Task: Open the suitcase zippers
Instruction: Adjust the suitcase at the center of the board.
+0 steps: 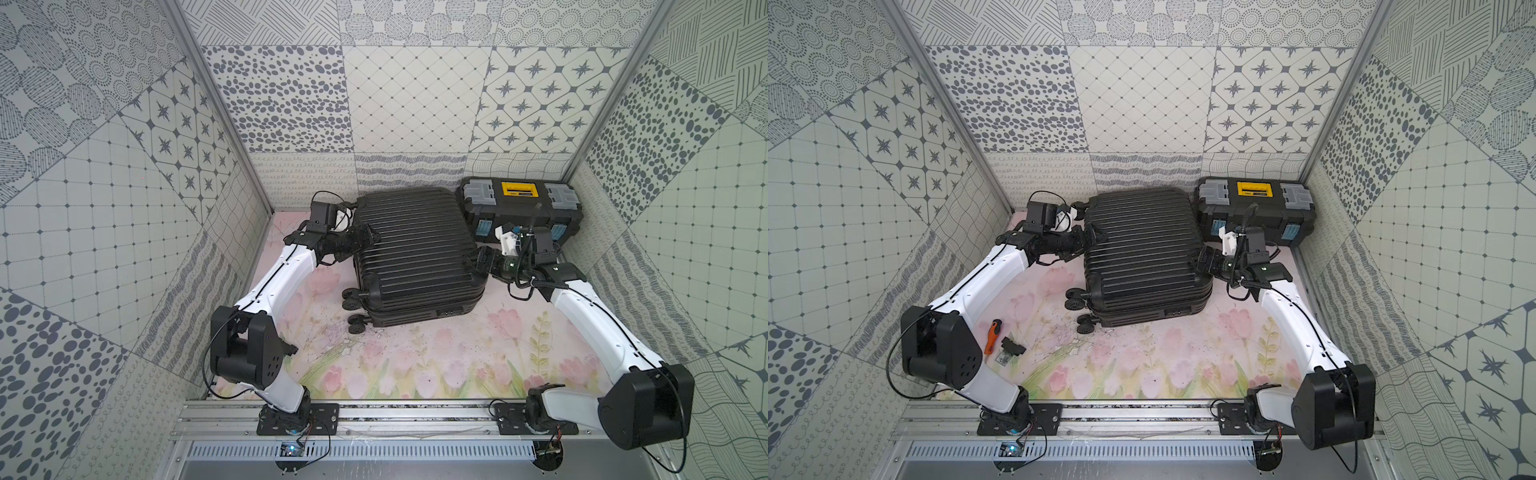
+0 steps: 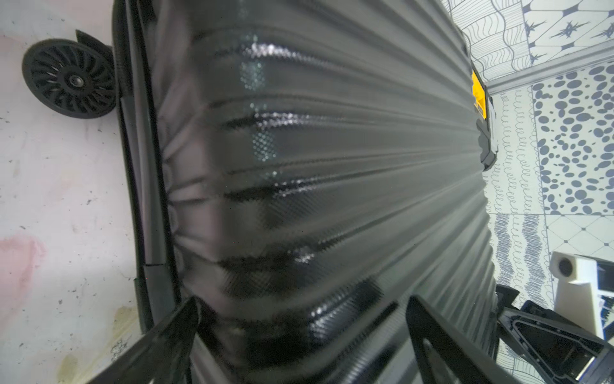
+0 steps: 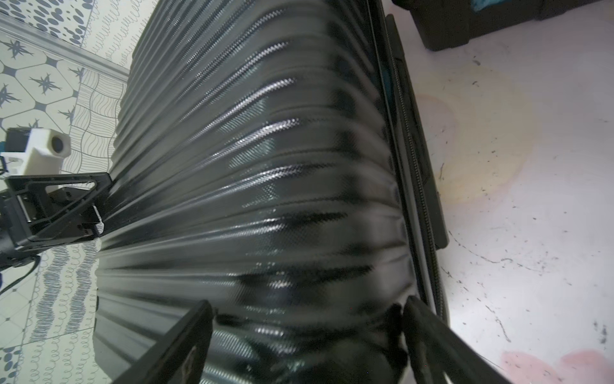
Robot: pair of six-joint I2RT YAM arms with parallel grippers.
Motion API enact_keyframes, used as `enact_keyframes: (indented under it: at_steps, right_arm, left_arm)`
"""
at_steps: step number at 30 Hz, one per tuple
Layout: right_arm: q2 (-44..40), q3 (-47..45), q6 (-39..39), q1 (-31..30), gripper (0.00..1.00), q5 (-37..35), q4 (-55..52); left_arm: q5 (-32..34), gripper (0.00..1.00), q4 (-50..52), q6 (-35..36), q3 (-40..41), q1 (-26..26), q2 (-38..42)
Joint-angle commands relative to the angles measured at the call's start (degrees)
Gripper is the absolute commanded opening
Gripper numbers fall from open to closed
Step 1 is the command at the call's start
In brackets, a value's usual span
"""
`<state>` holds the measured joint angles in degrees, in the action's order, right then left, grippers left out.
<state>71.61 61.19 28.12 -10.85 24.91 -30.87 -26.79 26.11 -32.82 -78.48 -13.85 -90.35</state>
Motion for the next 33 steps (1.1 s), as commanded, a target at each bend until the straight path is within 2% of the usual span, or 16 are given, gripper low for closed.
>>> enact_keyframes:
  at_steps: [1,5,8,9,13,15,16,18,21,23,25,27,30,33]
  right_arm:
    - [-6.1,3.1,-3.2,-2.5,0.91,-0.4,-2.4]
    - [-13.7,1.8,-5.9,-3.2,0.92,-0.3,-2.1]
    - [-20.3,-1.3,-9.5,-6.7,0.89,0.7,1.3]
    - [-22.3,-2.6,-10.9,-8.7,0.88,0.5,2.8]
    - [-26.5,-5.2,-15.3,-15.9,0.87,-2.2,4.3]
    - [-26.8,-5.9,-16.5,-18.1,0.87,-3.7,4.4]
    - [-26.8,-6.2,-17.0,-19.1,0.87,-4.9,4.7]
    - [-26.8,-7.0,-18.1,-20.9,0.86,-5.7,5.9]
    - [-26.7,-7.9,-18.6,-23.4,0.86,-7.7,8.2]
    - [-26.0,-7.9,-18.8,-24.4,0.86,-8.4,8.6]
    - [-25.8,-8.7,-19.7,-25.4,0.86,-8.3,10.0]
    - [-26.0,-9.4,-20.3,-26.2,0.86,-8.5,11.5]
    - [-26.4,-10.4,-21.2,-27.0,0.85,-7.9,12.7]
    - [-26.7,-11.0,-21.5,-27.5,0.86,-6.5,13.7]
  left_arm:
    - [-0.3,0.95,3.4,5.6,2.6,-1.5,10.1]
    - [9.6,0.91,5.1,12.6,11.8,-6.0,27.5]
    - [8.8,0.84,3.3,14.8,20.5,-13.1,41.0]
    - [10.6,0.82,2.8,14.9,24.0,-16.5,45.8]
    - [25.2,0.71,2.2,13.1,36.1,-28.3,61.4]
    - [31.6,0.67,1.9,11.1,40.5,-33.2,65.1]
    - [33.8,0.63,1.2,10.9,42.3,-35.8,65.9]
    - [40.5,0.60,1.1,8.1,44.5,-40.8,64.7]
    - [46.0,0.55,-5.2,9.5,49.2,-48.2,61.3]
    - [55.0,0.51,-9.5,10.5,54.0,-53.1,59.5]
    - [64.3,0.51,-17.8,13.3,60.2,-58.2,59.6]
    - [69.9,0.51,-30.7,21.2,66.7,-62.3,60.7]
    - [71.9,0.51,-42.7,29.0,71.8,-62.9,60.5]
    - [73.7,0.53,-51.7,31.8,75.9,-63.0,60.3]
